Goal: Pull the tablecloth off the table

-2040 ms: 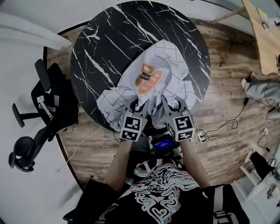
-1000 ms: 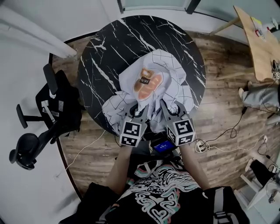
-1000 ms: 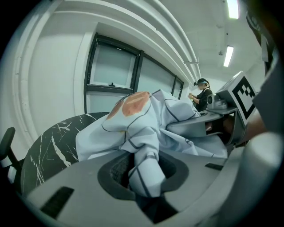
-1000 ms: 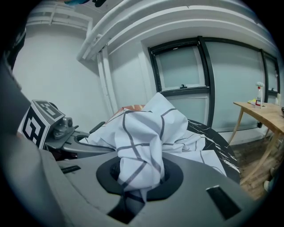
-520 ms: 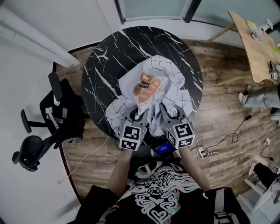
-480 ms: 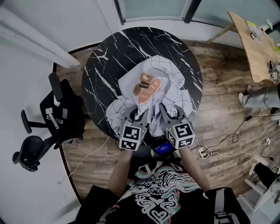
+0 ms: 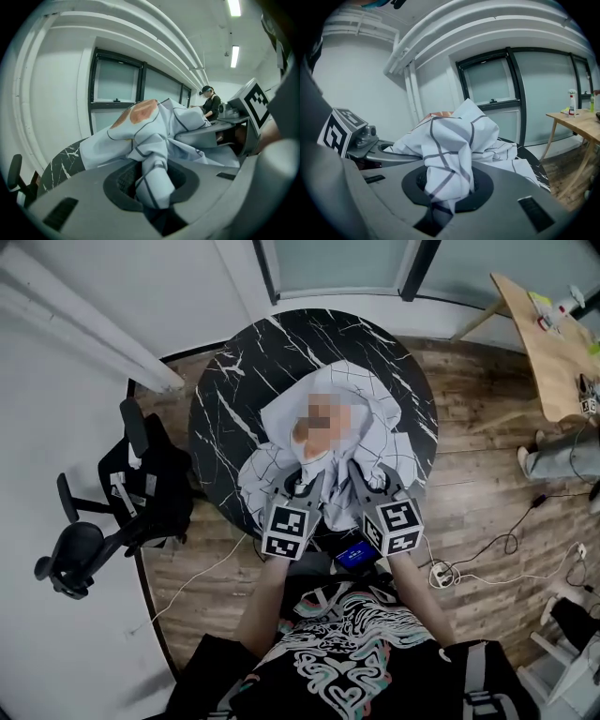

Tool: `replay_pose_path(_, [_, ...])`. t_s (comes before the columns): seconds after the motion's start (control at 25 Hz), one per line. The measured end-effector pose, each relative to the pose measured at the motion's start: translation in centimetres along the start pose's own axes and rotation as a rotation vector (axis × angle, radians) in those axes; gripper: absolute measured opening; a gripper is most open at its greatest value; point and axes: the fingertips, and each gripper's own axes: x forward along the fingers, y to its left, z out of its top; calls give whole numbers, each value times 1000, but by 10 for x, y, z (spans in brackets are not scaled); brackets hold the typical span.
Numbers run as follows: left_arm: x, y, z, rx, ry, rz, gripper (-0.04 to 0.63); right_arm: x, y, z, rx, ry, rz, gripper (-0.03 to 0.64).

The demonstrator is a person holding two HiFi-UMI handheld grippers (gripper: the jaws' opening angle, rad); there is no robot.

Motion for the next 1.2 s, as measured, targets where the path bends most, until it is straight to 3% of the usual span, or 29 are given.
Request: replay_pose_path(1.2, [-33,-8,71,58,-131,26,86,-29,11,69,-48,-145,14,61])
